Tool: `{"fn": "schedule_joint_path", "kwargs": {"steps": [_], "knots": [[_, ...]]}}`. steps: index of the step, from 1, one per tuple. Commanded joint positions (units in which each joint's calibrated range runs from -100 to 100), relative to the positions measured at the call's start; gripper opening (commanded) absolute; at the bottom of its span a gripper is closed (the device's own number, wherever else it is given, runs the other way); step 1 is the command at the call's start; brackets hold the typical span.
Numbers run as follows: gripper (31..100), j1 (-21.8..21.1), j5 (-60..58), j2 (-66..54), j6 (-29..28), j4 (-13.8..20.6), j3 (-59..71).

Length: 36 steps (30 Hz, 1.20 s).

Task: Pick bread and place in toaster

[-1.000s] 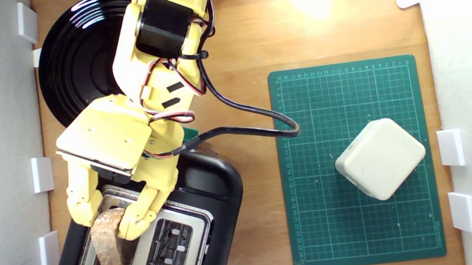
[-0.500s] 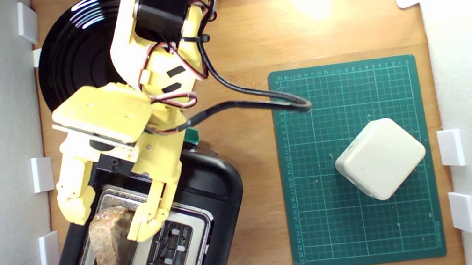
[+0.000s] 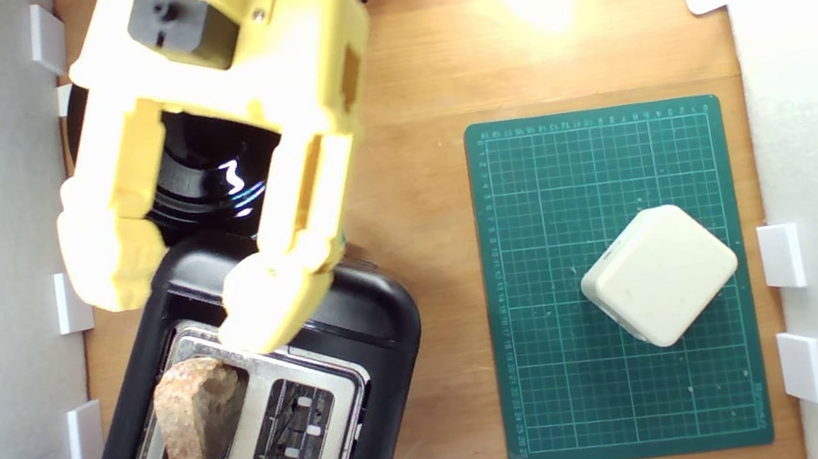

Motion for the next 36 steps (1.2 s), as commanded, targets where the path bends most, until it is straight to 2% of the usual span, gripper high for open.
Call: {"fn": "schedule_joint_path", "kwargs": {"steps": [1,9,14,18,21,28,33,36], "knots": [[81.0,-2.64,-0.82,-5.07,-5.45,-0.14,1.44],[81.0,-11.02,-0.99,-17.63,-21.09,-0.23,17.87],[81.0,-15.77,-0.90,-27.28,-27.22,-0.23,32.49],[81.0,-20.21,-0.99,-36.27,-27.63,-0.23,47.47],[81.0,-21.90,-0.99,-42.84,-27.58,-0.23,57.46],[80.9,-22.46,-0.73,-53.32,-26.33,-0.60,73.07],[80.9,-21.74,-0.73,-61.64,-21.57,-4.95,85.78],[80.9,-21.74,-0.64,-67.05,-20.41,-4.95,94.50]]}}
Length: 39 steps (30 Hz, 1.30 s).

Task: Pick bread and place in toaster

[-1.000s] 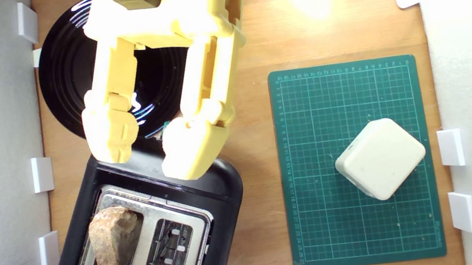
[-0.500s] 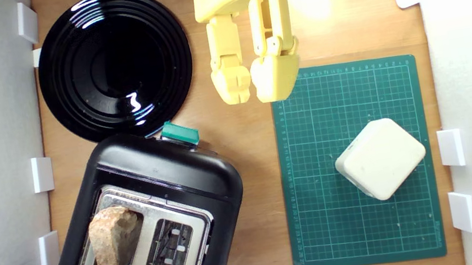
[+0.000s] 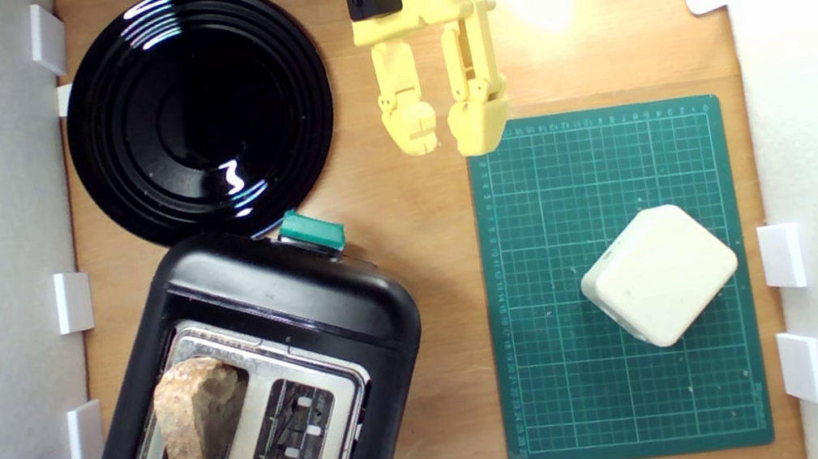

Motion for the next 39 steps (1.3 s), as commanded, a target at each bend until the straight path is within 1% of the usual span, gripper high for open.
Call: {"fn": "schedule_joint_path", "kwargs": {"steps": [1,5,7,13,17,22,26,28,31,33,39], "knots": [[80.9,0.23,-0.64,-7.39,1.68,-0.32,9.38],[80.9,0.23,-0.64,-13.88,1.73,0.22,18.01],[80.9,0.23,-0.56,-15.30,2.10,0.31,20.64],[80.9,0.31,-0.47,-15.30,3.57,0.22,25.91],[80.9,0.39,0.29,-15.38,4.14,-0.41,27.00],[80.9,0.15,7.63,-15.46,4.35,-0.50,27.18],[80.7,-0.33,11.22,-15.55,4.45,-0.41,27.81],[77.9,-0.09,12.07,-15.55,5.19,-0.50,28.18],[70.6,0.23,12.32,-15.55,5.61,-0.50,28.99],[67.0,0.31,12.41,-15.55,5.71,-0.50,29.08],[58.0,0.23,13.09,-15.46,5.76,-0.23,30.45]]}}
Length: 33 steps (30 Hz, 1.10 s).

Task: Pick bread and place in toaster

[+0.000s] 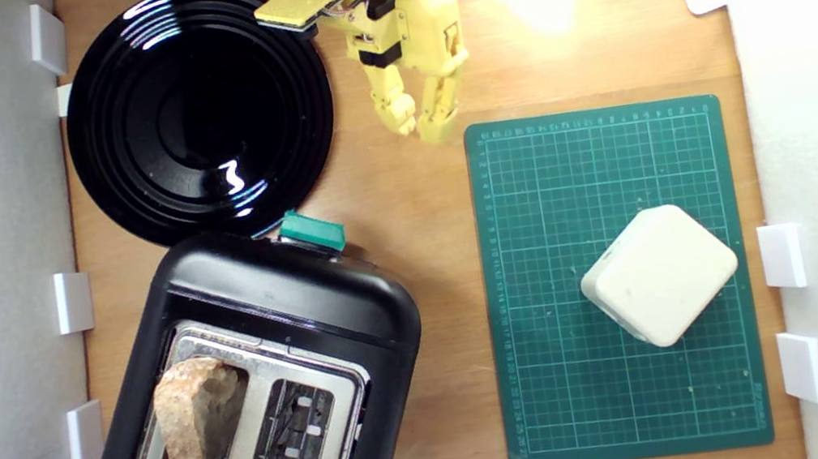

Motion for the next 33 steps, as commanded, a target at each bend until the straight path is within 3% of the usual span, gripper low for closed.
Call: {"fn": "schedule_joint_path", "kwargs": {"steps": [1,8,23,33], "knots": [[57.5,0.15,1.66,-0.60,0.28,0.22,0.49],[54.8,0.07,3.11,-0.43,-0.09,-0.15,0.58],[39.9,0.15,3.19,-0.43,-0.25,-0.24,0.58],[38.4,-0.41,3.28,-0.18,-0.25,-0.33,0.58]]}}
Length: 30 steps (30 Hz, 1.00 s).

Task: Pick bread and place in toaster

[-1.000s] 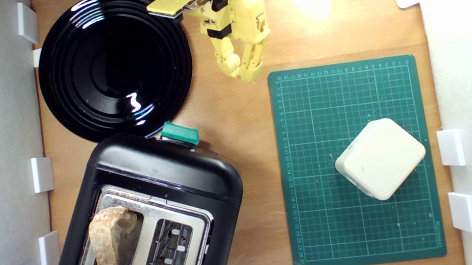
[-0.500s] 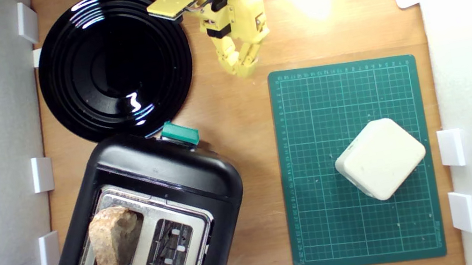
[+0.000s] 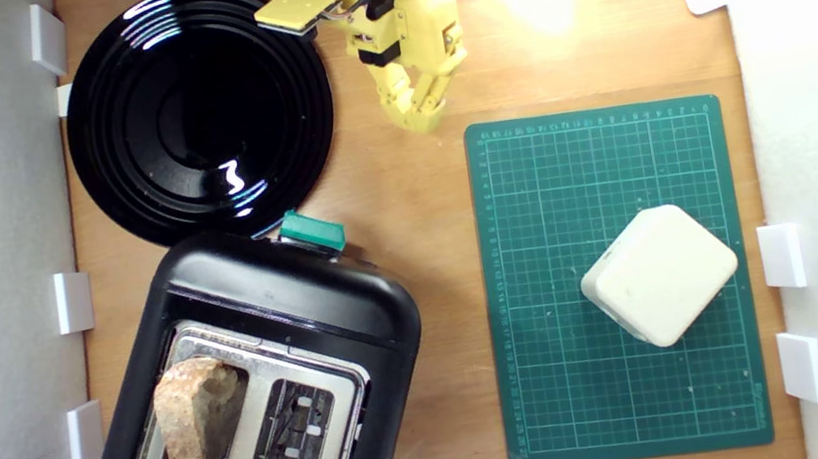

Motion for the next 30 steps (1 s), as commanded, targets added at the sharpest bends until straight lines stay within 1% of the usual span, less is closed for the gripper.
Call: {"fn": "schedule_joint_path", "kwargs": {"steps": [1,4,30], "knots": [[38.3,-0.41,0.57,-0.10,-0.14,-0.15,0.30],[37.9,0.31,0.57,-0.01,-0.14,-0.15,0.30],[37.9,0.23,0.48,-0.01,-0.09,-0.06,0.21]]}}
